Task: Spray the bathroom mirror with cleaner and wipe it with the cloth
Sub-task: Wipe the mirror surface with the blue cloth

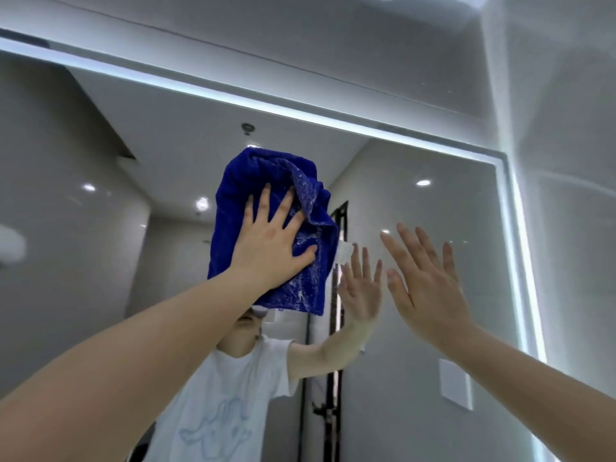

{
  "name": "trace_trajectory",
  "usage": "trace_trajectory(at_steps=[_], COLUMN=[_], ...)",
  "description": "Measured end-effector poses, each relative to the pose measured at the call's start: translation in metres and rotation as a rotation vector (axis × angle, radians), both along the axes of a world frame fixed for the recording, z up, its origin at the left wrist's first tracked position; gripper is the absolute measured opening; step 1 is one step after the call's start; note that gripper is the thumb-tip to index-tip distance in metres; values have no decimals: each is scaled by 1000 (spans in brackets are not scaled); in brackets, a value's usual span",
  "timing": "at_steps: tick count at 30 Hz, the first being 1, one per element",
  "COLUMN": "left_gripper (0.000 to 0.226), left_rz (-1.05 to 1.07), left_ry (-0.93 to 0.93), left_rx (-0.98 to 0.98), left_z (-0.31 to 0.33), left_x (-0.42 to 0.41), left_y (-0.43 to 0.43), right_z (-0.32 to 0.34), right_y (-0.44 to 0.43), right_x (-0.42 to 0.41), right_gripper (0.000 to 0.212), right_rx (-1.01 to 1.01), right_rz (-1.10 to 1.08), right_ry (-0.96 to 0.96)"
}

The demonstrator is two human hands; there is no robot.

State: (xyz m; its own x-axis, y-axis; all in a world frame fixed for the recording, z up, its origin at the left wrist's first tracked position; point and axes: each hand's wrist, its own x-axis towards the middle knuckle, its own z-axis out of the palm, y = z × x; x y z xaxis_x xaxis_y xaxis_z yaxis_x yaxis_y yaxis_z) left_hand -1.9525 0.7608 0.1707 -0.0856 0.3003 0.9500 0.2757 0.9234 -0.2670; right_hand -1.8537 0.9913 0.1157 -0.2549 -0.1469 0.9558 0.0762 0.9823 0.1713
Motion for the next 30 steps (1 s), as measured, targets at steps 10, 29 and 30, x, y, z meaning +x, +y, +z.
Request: trace_trajectory(at_steps=[10,29,30], left_gripper=[75,75,75], left_rz=[-58,-177,-175], left_ry=[0,-121,-122], left_rx=[-141,-460,-468], left_z=[-18,-122,-126], left_x=[17,47,46], left_y=[177,373,367], right_z=[-15,-101,-105], right_y=[133,240,239], right_x=[34,19,20], right_gripper=[55,53,53], right_rx=[-213,-567,-586], right_rz=[-26,266,295], right_ry=[-101,-78,-78])
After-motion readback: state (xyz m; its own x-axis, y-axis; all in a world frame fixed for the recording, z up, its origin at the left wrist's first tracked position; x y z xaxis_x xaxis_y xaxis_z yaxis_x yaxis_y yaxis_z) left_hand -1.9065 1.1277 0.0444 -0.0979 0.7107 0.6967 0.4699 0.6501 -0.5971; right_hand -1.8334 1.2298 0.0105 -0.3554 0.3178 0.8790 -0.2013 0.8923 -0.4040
